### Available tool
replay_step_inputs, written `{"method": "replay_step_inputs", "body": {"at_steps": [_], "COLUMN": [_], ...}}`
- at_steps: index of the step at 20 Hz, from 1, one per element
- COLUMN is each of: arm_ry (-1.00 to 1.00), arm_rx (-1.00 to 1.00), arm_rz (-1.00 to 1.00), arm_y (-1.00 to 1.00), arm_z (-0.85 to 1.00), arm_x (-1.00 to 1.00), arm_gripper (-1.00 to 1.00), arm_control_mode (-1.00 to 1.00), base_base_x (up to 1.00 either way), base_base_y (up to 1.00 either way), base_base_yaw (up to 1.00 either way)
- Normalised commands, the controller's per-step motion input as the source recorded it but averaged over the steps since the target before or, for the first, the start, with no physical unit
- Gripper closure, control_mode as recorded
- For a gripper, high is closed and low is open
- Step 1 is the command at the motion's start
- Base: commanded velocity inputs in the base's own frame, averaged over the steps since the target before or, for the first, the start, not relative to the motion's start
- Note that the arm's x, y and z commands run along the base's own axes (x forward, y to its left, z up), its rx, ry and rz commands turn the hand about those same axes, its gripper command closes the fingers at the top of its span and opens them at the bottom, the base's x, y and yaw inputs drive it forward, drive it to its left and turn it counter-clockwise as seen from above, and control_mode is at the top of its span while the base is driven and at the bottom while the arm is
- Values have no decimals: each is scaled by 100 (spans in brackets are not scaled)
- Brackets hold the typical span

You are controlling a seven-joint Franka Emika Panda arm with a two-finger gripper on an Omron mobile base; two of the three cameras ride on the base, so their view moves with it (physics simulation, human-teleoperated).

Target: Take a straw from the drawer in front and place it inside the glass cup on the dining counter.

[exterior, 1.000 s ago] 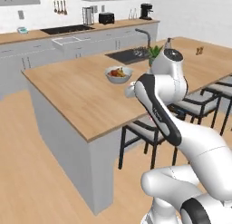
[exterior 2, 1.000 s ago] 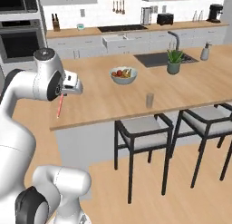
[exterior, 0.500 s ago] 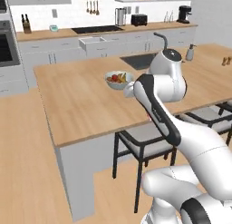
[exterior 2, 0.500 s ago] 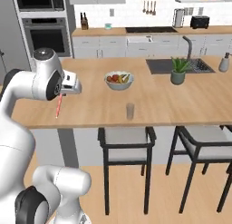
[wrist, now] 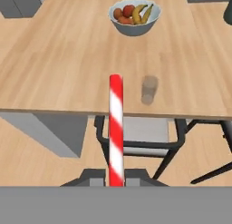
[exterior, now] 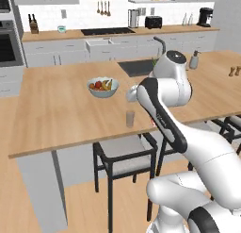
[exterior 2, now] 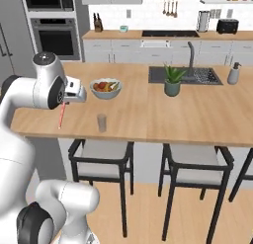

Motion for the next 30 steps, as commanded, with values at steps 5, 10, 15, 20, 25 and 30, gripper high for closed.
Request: {"method": "replay_step_inputs", "body": {"at_steps": [5, 10, 15, 20, 25, 30], "arm_ry": [0, 0, 0, -7, -18, -17], "arm_rx": [0, 0, 0, 15, 28, 33], "arm_rz": [0, 0, 0, 12, 43, 52], "arm_y": [0, 0, 0, -2, -24, -31], "arm_z": [0, 0, 0, 21, 3, 0], "arm_x": [0, 0, 0, 2, -9, 0], "arm_gripper": [100, 100, 100, 100, 100, 100], "arm_control_mode": [100, 100, 100, -100, -100, -100], "base_base_x": [58, 100, 100, 14, 0, 0], "base_base_y": [-52, -1, 0, 0, 0, 0], "base_base_yaw": [3, 0, 0, 0, 0, 0]}}
